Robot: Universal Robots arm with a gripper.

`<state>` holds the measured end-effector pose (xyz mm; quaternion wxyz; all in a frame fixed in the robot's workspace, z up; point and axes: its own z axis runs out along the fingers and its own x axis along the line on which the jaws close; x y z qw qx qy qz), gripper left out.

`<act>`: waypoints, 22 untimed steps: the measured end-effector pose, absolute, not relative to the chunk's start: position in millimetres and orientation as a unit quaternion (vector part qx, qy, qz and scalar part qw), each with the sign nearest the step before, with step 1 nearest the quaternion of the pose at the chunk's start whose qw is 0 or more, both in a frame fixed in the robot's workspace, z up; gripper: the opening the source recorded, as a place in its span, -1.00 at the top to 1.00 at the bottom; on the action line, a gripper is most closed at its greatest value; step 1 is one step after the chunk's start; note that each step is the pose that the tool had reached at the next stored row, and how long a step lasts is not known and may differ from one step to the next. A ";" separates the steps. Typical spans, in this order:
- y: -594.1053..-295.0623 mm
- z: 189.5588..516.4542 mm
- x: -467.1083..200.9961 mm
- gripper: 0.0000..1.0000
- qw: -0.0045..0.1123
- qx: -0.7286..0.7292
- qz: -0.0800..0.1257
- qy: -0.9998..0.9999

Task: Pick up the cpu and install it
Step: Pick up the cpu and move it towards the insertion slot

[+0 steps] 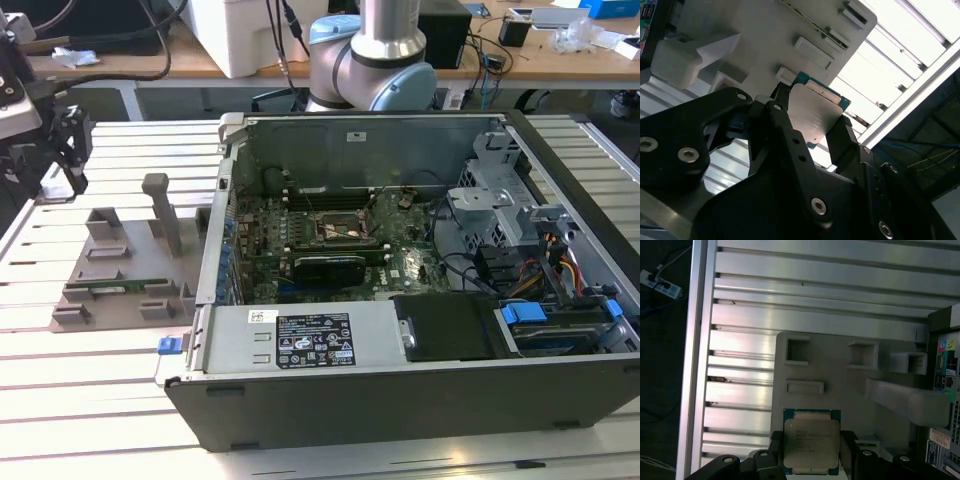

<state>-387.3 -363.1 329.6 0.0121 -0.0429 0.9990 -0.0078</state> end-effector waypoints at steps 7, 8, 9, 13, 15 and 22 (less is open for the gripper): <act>-363.0 344.2 -387.2 -0.08 0.012 -0.043 -0.008 0.999; -363.0 345.7 -387.2 -0.08 0.012 -0.043 -0.008 0.999; -362.9 347.1 -387.2 -0.08 0.012 -0.043 -0.008 0.999; -362.9 355.9 -387.3 -0.08 0.012 -0.043 -0.008 0.999; -362.9 359.7 -387.3 -0.08 0.012 -0.043 -0.008 0.999; -362.8 372.2 -387.2 -0.08 0.012 -0.043 -0.008 0.999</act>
